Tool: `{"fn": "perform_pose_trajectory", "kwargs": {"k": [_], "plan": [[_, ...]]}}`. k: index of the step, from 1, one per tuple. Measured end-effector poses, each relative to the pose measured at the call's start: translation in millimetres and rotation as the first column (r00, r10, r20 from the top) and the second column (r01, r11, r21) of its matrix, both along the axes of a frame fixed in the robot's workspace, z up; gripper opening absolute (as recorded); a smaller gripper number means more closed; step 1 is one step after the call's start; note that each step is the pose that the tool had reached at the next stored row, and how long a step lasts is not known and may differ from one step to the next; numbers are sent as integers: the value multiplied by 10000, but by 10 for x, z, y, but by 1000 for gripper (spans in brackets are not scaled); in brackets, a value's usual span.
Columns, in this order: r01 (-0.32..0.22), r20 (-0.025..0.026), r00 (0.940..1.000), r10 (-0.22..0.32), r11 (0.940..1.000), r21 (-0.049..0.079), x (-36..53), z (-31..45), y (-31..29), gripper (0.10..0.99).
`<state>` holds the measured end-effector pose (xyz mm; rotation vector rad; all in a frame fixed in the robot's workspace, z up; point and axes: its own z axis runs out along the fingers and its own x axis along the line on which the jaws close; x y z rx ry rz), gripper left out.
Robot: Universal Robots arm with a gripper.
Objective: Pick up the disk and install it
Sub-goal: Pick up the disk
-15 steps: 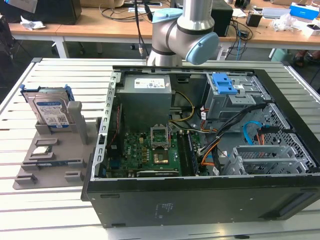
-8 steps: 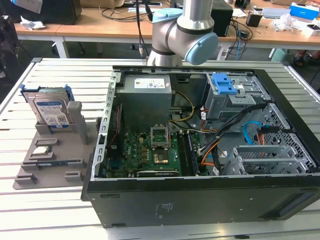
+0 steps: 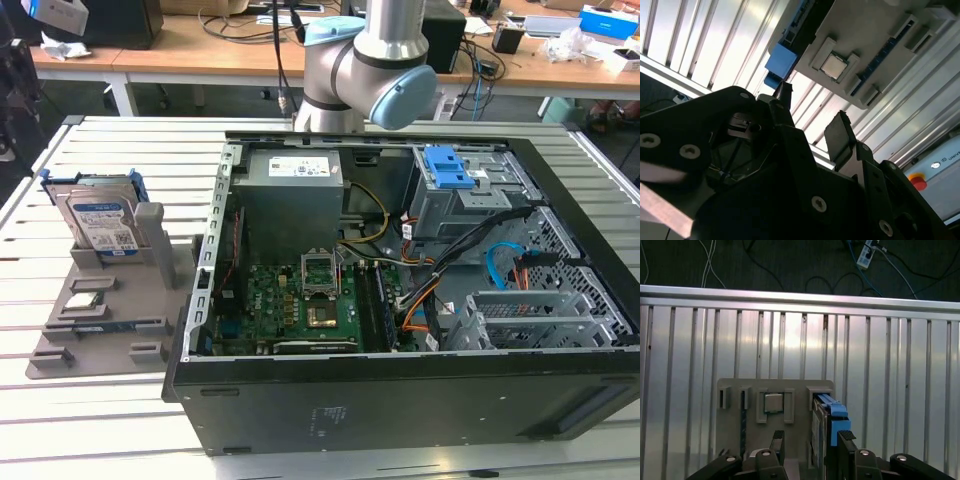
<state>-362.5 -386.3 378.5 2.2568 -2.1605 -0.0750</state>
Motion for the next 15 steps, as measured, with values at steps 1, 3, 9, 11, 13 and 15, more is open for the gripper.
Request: {"fn": "perform_pose_trajectory", "kwargs": {"k": [1,3,9,11,13,15], "plan": [[0,1,10000,0,10000,1,0,-9,0,541],[0,1,10000,0,10000,1,0,-20,0,541],[0,0,10000,0,10000,0,2,-72,0,541],[0,0,10000,0,10000,0,2,-94,0,541],[1,-1,10000,-1,10000,0,3,-123,0,541],[0,0,10000,0,10000,0,3,-151,0,541]]}}
